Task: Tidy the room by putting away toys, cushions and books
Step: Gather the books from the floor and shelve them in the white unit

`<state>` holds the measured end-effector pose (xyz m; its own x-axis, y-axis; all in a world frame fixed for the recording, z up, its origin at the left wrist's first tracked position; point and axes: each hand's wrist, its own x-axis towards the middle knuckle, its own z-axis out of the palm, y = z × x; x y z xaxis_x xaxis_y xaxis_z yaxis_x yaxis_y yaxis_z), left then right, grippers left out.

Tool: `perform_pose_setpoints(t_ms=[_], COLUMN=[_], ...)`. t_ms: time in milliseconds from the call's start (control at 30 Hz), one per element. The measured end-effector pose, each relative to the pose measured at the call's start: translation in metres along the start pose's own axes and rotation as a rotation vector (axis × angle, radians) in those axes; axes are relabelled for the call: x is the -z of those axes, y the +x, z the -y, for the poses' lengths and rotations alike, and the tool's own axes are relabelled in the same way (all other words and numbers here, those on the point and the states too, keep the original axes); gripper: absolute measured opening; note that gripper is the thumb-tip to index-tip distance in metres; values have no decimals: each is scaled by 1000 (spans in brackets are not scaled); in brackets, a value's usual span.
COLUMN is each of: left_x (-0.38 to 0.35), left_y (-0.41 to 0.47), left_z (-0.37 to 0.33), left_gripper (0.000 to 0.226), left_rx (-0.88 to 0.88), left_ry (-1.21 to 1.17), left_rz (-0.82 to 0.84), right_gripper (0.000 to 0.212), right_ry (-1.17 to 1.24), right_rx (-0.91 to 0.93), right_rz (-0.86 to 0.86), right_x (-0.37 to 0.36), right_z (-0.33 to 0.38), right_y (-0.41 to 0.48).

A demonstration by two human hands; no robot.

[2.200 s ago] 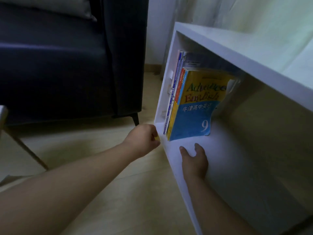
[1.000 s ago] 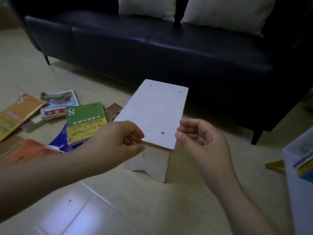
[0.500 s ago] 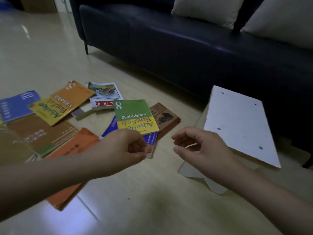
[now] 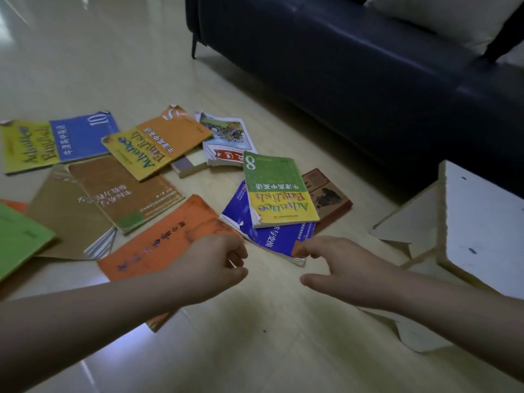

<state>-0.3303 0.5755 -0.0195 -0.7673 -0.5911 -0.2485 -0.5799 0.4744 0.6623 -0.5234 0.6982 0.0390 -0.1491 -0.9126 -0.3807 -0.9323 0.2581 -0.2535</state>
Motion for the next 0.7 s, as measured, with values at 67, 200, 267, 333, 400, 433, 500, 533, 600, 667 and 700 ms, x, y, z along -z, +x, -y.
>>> perform_pose_setpoints(t_ms=[67, 200, 267, 333, 400, 433, 500, 533, 600, 667, 700], left_x=[4, 9, 10, 11, 13, 14, 20, 23, 28, 32, 33], left_y=[1, 7, 13, 19, 24, 26, 34, 39, 49, 62, 69], left_z=[10, 41, 58, 71, 80, 83, 90, 93, 101, 110, 114], left_gripper=[20, 23, 24, 24, 23, 23, 23, 23, 22, 23, 24], left_rx=[19, 98, 130, 168, 202, 214, 238, 249, 275, 309, 331], left_ry=[30, 87, 120, 128, 119, 119, 114, 113, 108, 102, 106], left_rz=[5, -10, -39, -67, -109, -137, -200, -230, -278, -327, -352], right_gripper=[49, 58, 61, 63, 63, 64, 71, 76, 85, 93, 97], right_ry=[-38, -99, -119, -116, -113, -125, -152, -158, -158, -168, -181], right_rx=[0, 25, 27, 33, 31, 23, 11, 6, 4, 5, 6], right_rz=[7, -11, 5, 31, 30, 22, -6, -15, -23, -23, -14], right_x=[-7, -32, -44, -52, -56, -57, -59, -60, -65, -72, -75], right_z=[-4, -16, -22, -27, -30, -32, -36, -38, -43, -49, -51], right_y=[23, 79, 101, 118, 134, 142, 163, 172, 189, 203, 209])
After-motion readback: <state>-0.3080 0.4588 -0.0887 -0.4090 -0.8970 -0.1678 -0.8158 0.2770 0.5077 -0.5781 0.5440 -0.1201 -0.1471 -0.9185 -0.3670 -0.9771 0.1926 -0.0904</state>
